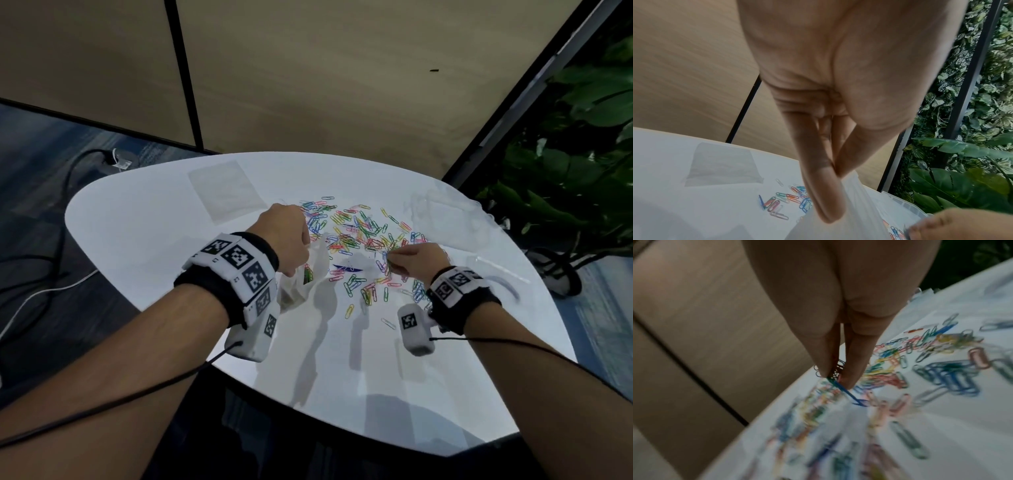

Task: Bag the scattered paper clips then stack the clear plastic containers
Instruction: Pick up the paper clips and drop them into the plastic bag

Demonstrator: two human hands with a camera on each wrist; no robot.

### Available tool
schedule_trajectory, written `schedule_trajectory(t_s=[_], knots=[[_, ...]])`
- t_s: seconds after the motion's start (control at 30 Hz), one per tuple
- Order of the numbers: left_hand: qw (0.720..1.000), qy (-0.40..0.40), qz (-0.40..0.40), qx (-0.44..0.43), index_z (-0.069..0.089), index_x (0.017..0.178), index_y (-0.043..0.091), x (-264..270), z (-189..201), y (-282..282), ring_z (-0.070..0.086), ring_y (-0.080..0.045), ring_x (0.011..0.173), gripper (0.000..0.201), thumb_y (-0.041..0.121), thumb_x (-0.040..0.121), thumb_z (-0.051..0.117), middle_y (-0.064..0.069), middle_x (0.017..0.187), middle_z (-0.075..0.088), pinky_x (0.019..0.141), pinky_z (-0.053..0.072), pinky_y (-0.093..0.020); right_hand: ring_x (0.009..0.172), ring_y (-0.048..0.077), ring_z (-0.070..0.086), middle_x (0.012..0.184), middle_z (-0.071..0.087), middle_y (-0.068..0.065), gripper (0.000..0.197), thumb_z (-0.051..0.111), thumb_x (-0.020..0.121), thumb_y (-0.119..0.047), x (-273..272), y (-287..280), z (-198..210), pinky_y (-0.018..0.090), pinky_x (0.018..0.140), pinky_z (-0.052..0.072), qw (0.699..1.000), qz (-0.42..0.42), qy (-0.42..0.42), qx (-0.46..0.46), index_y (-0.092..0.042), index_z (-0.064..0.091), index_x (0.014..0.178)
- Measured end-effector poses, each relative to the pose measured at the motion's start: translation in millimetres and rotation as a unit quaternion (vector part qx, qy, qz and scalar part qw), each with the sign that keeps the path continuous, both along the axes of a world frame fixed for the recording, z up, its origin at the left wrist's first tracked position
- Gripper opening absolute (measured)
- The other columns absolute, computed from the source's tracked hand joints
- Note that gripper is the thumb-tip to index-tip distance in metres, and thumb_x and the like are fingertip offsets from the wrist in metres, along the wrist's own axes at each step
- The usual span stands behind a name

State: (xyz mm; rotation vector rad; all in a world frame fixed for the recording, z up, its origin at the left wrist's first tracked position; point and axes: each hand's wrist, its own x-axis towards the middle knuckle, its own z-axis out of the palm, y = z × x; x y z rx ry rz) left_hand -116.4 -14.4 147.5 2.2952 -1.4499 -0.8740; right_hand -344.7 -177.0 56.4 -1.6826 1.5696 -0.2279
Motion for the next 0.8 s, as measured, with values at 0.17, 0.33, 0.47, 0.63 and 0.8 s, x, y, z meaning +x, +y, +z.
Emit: schedule_trajectory(t_s=[0.17, 0.33, 0.47, 0.63, 0.8], knots=[[1.000, 0.005, -0.015, 0.003, 0.074, 0.103, 0.010, -11, 0, -5, 0.077, -0.024, 0.073, 0.026, -0.002, 0.088, 0.056, 0.002, 0.065, 0.062, 0.078, 0.063, -0.037, 0.090, 0.023, 0.072, 0.098, 0.073, 0.019, 0.018, 0.067, 0.087, -0.004, 21, 18, 45, 0.024, 0.079, 0.060, 0.908, -0.091, -0.364, 0.187, 0.005, 0.069, 0.103], [1.000, 0.020, 0.003, -0.013, 0.073, 0.104, 0.009, -18, -2, -10, 0.078, -0.022, 0.066, 0.027, 0.000, 0.089, 0.052, 0.000, 0.066, 0.066, 0.078, 0.063, -0.035, 0.094, 0.020, 0.070, 0.094, 0.073, 0.014, 0.016, 0.064, 0.090, -0.003, 54, 60, 57, 0.019, 0.075, 0.058, 0.874, -0.043, -0.403, 0.270, 0.004, 0.067, 0.104], [0.999, 0.024, 0.021, -0.029, 0.075, 0.096, 0.010, -19, -3, -11, 0.077, -0.021, 0.063, 0.024, 0.001, 0.087, 0.054, -0.004, 0.065, 0.070, 0.074, 0.063, -0.032, 0.087, 0.025, 0.069, 0.096, 0.071, 0.019, 0.015, 0.067, 0.084, 0.006, 72, 82, 45, 0.029, 0.082, 0.060, 0.923, -0.003, -0.334, 0.192, 0.005, 0.069, 0.100], [0.998, 0.024, 0.032, -0.043, 0.077, 0.088, 0.012, -16, -5, -10, 0.075, -0.018, 0.059, 0.024, -0.001, 0.085, 0.057, -0.007, 0.083, 0.075, 0.067, 0.062, -0.029, 0.074, 0.013, 0.071, 0.084, 0.077, 0.006, 0.021, 0.078, 0.073, -0.004, 82, 92, 33, 0.026, 0.071, 0.059, 0.981, 0.142, -0.126, -0.030, -0.008, 0.079, 0.093], [0.998, 0.029, 0.030, -0.050, 0.078, 0.088, 0.011, -13, -6, -9, 0.076, -0.018, 0.060, 0.019, 0.002, 0.087, 0.062, -0.006, 0.089, 0.073, 0.056, 0.058, -0.024, 0.056, 0.008, 0.067, 0.066, 0.071, 0.005, 0.017, 0.064, 0.082, 0.000, 89, 96, 38, 0.019, 0.061, 0.055, 0.966, 0.218, -0.102, -0.100, -0.009, 0.078, 0.083]])
